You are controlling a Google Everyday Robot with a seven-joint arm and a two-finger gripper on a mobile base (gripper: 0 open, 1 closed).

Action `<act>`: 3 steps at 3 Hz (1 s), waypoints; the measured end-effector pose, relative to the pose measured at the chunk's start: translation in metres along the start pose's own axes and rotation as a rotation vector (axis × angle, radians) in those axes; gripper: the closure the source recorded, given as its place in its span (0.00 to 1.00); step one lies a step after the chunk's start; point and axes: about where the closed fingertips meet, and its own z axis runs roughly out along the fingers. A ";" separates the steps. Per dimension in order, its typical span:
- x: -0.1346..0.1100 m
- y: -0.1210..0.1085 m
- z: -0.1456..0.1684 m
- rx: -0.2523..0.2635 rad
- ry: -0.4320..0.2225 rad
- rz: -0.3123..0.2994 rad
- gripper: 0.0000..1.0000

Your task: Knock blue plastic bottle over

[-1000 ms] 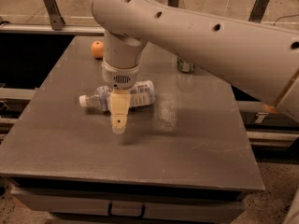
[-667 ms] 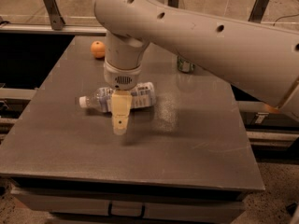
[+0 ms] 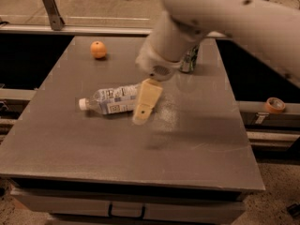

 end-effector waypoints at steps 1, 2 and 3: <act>0.030 -0.009 -0.093 0.184 -0.149 0.050 0.00; 0.059 -0.008 -0.201 0.394 -0.185 0.075 0.00; 0.059 -0.008 -0.208 0.409 -0.185 0.073 0.00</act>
Offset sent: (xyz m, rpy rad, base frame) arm -0.0435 -0.2459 0.2709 0.2454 -0.5739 -0.3503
